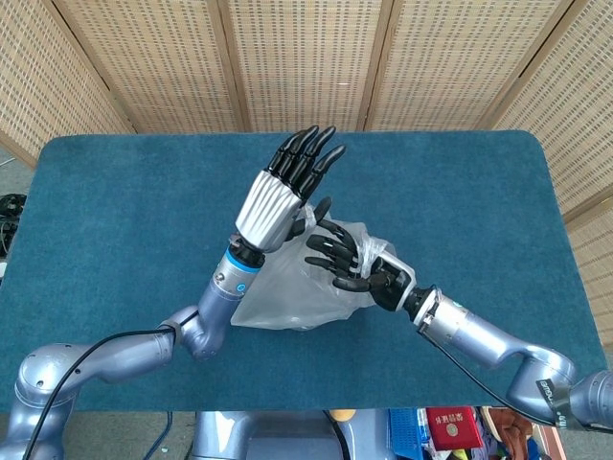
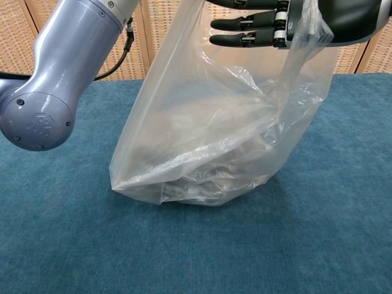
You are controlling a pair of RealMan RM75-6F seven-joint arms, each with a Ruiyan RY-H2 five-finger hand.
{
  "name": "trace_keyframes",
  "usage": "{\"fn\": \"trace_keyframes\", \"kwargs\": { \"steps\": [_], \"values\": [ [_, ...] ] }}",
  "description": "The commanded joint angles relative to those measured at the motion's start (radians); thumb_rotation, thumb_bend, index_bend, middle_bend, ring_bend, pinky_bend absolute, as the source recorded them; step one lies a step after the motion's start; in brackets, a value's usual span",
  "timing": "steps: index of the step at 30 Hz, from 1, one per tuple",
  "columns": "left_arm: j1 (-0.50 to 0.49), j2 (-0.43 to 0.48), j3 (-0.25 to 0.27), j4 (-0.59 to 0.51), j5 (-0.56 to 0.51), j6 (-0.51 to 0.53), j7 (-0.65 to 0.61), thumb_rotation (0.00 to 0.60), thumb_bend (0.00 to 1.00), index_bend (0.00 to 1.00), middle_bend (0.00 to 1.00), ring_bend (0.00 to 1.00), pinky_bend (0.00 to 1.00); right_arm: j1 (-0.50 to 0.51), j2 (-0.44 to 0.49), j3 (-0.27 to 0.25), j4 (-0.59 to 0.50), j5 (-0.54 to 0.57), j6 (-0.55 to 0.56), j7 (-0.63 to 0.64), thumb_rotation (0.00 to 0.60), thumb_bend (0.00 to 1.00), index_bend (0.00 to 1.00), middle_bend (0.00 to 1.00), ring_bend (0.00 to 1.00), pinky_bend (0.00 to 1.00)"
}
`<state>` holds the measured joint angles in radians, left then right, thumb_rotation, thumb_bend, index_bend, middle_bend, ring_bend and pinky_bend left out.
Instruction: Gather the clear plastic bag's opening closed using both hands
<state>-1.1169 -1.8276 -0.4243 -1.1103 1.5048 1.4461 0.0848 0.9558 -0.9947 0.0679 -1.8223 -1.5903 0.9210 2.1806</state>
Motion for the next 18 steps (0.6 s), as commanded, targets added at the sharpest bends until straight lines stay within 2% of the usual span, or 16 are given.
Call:
{"fn": "trace_keyframes", "kwargs": {
  "steps": [1,18],
  "values": [
    [0.001,-0.001,0.002,0.001,-0.002,-0.001,-0.003,0.600,0.44,0.00,0.00,0.00,0.11,-0.003,0.002,0.003,0.001,-0.002,-0.001,0.005,0.600,0.00,0.04,0.17,0.03,0.07],
    [0.006,-0.010,0.014,-0.022,0.001,0.008,-0.004,0.600,0.44,0.00,0.00,0.00,0.11,-0.036,-0.013,0.047,-0.022,0.058,-0.011,-0.040,0.600,0.00,0.03,0.19,0.08,0.12]
  ]
}}
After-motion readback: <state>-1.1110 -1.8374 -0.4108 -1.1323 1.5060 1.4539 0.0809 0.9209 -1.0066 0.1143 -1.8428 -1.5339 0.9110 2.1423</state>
